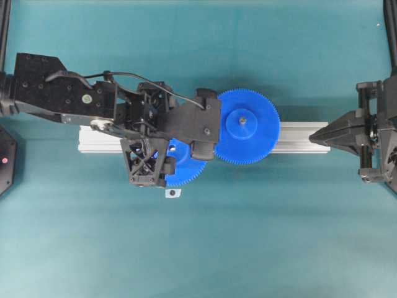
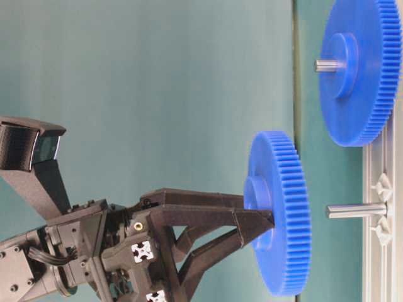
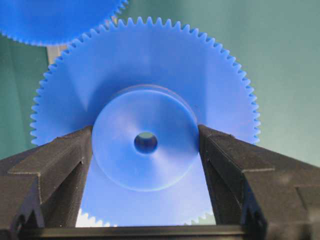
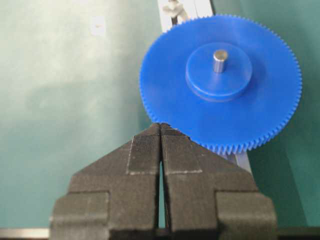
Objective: Insert the small gear onto the shaft.
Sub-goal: 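Lift the small gear with the left gripper toward the empty shaft, then align the gear's bore with the left shaft and push it on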
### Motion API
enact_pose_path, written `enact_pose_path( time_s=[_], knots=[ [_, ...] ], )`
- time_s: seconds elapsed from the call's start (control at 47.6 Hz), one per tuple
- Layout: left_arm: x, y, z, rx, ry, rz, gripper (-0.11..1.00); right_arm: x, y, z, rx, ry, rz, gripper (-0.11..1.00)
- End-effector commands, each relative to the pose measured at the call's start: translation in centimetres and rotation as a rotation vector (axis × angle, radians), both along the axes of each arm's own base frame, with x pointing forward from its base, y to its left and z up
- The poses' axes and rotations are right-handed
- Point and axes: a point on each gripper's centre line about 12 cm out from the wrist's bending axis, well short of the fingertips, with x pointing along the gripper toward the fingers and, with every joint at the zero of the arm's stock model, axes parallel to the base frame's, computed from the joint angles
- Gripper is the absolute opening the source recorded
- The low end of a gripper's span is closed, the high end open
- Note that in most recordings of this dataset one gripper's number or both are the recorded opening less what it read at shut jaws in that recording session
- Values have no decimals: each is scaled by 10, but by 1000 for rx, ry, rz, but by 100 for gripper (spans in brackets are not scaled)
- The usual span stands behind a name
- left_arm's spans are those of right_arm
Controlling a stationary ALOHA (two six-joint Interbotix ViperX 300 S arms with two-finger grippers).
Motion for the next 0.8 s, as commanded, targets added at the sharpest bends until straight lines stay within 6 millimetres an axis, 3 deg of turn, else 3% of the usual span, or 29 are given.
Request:
enact_pose_path(
  time_s=[0.0,0.21,0.399,0.777],
  knots=[
    [0,6,28,4,-77,12,69,3,0,5,10,-17,-6,-1],
    [-1,15,30,6,-84,33,69,2,0,5,10,-19,-6,-1],
    [-2,23,44,8,-121,53,70,2,0,6,10,-22,-6,-1],
    [-3,27,36,20,-102,44,69,2,0,6,10,-23,-6,-1]
  ],
)
